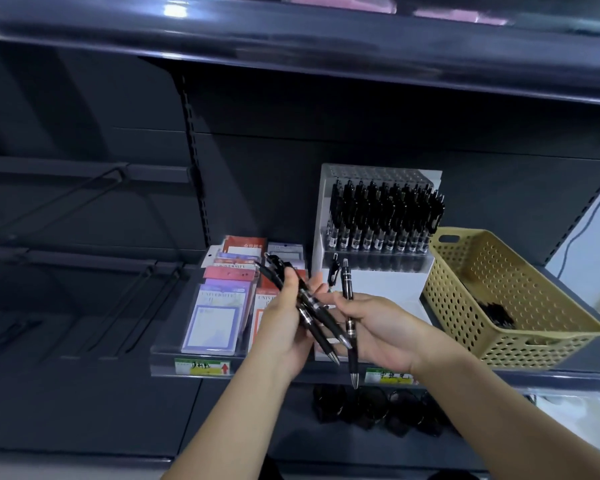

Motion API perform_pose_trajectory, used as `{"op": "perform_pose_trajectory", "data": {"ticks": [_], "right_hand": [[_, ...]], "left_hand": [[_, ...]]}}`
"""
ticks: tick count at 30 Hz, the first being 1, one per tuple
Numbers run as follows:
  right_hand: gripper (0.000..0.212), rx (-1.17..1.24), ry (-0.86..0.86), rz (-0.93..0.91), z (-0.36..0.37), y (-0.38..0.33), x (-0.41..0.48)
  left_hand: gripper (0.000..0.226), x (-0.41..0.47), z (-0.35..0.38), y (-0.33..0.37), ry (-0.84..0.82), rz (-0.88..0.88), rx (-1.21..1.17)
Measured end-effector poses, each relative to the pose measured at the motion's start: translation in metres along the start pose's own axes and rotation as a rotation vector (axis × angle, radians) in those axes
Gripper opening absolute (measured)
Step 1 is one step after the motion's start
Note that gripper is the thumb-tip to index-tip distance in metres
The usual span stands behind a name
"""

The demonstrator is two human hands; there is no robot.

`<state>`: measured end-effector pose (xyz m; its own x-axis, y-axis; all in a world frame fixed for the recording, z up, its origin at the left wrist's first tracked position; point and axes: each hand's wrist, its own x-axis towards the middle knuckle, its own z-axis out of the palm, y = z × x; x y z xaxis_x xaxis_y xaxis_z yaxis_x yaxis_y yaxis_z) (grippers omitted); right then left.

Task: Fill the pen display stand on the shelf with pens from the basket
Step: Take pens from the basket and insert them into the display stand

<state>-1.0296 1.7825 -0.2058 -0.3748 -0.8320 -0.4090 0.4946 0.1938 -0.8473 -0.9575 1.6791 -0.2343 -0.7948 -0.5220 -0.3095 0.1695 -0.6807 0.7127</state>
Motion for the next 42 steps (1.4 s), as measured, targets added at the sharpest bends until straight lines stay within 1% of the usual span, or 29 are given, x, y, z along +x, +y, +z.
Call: {"op": "perform_pose_trajectory", "data": {"ticks": [3,5,7,9,11,14,16,19,23,24,27,31,34,36,39,42], "right_hand": [[0.027,-0.071,0.155,-0.034,-0.013,-0.008,0.000],[0.023,-0.069,0.278,-0.093,-0.023,-0.015,-0.002],[0.022,-0.077,0.388,-0.157,-0.032,-0.021,0.000],[0.029,-0.082,0.494,-0.215,-0.037,-0.026,0.004],[0.036,-0.002,0.552,-0.281,-0.038,-0.028,0.010],[0.036,0.115,0.541,-0.368,-0.038,-0.028,0.017],[0.032,0.120,0.524,-0.414,-0.036,-0.026,0.020],[0.023,0.040,0.508,-0.507,-0.033,-0.022,0.024],[0.028,-0.173,0.572,-0.613,-0.034,-0.019,0.030],[0.026,-0.203,0.586,-0.639,-0.034,-0.019,0.032],[0.011,-0.286,0.633,-0.697,-0.033,-0.018,0.037],[0.006,-0.450,0.703,-0.726,-0.035,-0.015,0.039],[0.008,-0.517,0.715,-0.726,-0.034,-0.013,0.038],[0.004,-0.541,0.725,-0.709,-0.034,-0.010,0.039],[0.011,-0.593,0.740,-0.684,-0.035,-0.008,0.040],[0.012,-0.611,0.729,-0.655,-0.038,-0.005,0.043]], "left_hand": [[0.038,0.002,-0.004,0.007,0.019,0.031,-0.149],[0.036,0.003,-0.008,0.011,0.060,0.059,-0.165],[0.036,0.006,-0.013,0.012,0.112,0.076,-0.085],[0.033,0.011,-0.020,0.010,0.147,0.083,0.001],[0.030,0.014,-0.023,0.008,0.174,0.101,0.070],[0.025,0.012,-0.023,0.006,0.194,0.129,0.122],[0.023,0.010,-0.023,0.005,0.188,0.141,0.143],[0.023,0.010,-0.024,0.005,0.189,0.150,0.205],[0.026,0.012,-0.025,0.003,0.191,0.163,0.261],[0.028,0.013,-0.026,0.002,0.193,0.167,0.264],[0.030,0.014,-0.028,0.001,0.195,0.171,0.267],[0.028,0.016,-0.030,0.000,0.196,0.171,0.269],[0.027,0.015,-0.032,-0.001,0.199,0.173,0.271],[0.026,0.014,-0.033,-0.001,0.203,0.174,0.273],[0.026,0.013,-0.034,-0.002,0.204,0.170,0.294],[0.036,0.013,-0.036,-0.002,0.205,0.170,0.300]]}}
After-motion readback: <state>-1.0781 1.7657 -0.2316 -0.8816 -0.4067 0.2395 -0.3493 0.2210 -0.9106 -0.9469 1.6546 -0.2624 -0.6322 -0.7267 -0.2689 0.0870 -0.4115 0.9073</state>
